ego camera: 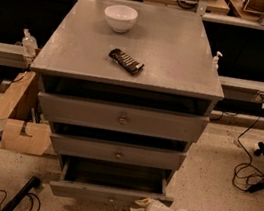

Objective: Close bottom drawer

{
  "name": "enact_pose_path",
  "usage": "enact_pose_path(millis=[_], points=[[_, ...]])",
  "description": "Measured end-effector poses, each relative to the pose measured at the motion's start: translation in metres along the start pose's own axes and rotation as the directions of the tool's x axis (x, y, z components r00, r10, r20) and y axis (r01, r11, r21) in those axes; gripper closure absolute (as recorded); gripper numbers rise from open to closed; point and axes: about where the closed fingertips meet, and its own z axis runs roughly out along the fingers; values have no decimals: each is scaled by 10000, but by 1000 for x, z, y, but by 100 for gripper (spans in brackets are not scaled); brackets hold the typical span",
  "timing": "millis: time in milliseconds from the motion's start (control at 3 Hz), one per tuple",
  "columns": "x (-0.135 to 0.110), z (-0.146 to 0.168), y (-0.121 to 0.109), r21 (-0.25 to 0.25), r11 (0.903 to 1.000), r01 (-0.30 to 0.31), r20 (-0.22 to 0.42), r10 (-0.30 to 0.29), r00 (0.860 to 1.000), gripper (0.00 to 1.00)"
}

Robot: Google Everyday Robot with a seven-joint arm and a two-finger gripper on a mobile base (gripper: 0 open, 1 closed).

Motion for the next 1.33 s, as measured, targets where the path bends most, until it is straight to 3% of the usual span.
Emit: enact_pose_path(millis=[333,667,1000,1333], points=[[2,-6,10,-13,10000,-3,9,3,10000,0],[2,-8,12,-13,10000,-3,9,3,10000,0],[3,-8,13,-13,10000,-3,9,3,10000,18],[3,-8,13,-14,10000,-3,9,3,10000,42]])
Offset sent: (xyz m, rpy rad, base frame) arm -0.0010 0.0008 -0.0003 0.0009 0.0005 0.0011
